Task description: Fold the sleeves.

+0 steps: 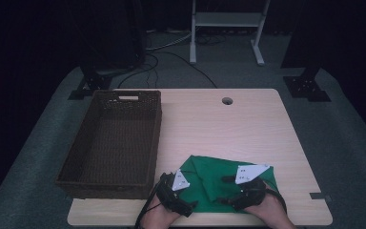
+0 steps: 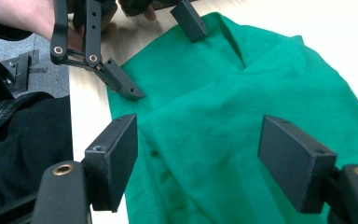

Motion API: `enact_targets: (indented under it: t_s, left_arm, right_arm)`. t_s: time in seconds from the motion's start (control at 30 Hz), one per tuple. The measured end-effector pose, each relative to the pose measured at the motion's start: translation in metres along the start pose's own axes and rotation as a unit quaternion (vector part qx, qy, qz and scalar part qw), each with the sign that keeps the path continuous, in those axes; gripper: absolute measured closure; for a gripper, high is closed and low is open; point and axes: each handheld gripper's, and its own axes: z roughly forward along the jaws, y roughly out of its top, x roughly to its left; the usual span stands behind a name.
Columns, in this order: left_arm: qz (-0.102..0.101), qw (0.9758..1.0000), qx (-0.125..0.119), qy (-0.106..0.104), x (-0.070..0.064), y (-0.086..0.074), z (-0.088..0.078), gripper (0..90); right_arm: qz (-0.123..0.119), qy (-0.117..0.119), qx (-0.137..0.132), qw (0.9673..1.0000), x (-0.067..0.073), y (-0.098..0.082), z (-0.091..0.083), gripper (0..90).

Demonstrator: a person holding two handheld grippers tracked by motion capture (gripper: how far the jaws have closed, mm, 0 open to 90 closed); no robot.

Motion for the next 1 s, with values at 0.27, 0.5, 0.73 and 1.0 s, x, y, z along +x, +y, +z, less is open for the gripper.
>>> enact_targets:
  t_s: [0.27,0.5,0.73,1.0]
  left_arm:
    - [0.000,1.0000,0.000,0.000,0.000,0.000,0.000,0.0]
    - [0.000,1.0000,0.001,0.000,0.000,0.000,0.000,0.0]
    - [0.000,1.0000,0.000,0.000,0.000,0.000,0.000,0.0]
    - [0.000,1.0000,0.001,0.000,0.000,0.000,0.000,0.0]
  right_arm:
    - [-0.008,0.009,0.004,0.9999,0.004,0.002,0.004,32.5]
    - [-0.021,0.014,0.004,0.9997,0.007,0.003,0.005,41.4]
    - [-0.032,0.016,0.007,0.9993,0.011,0.005,0.008,47.5]
    - [-0.039,0.018,0.018,0.9989,0.014,0.006,0.015,47.4]
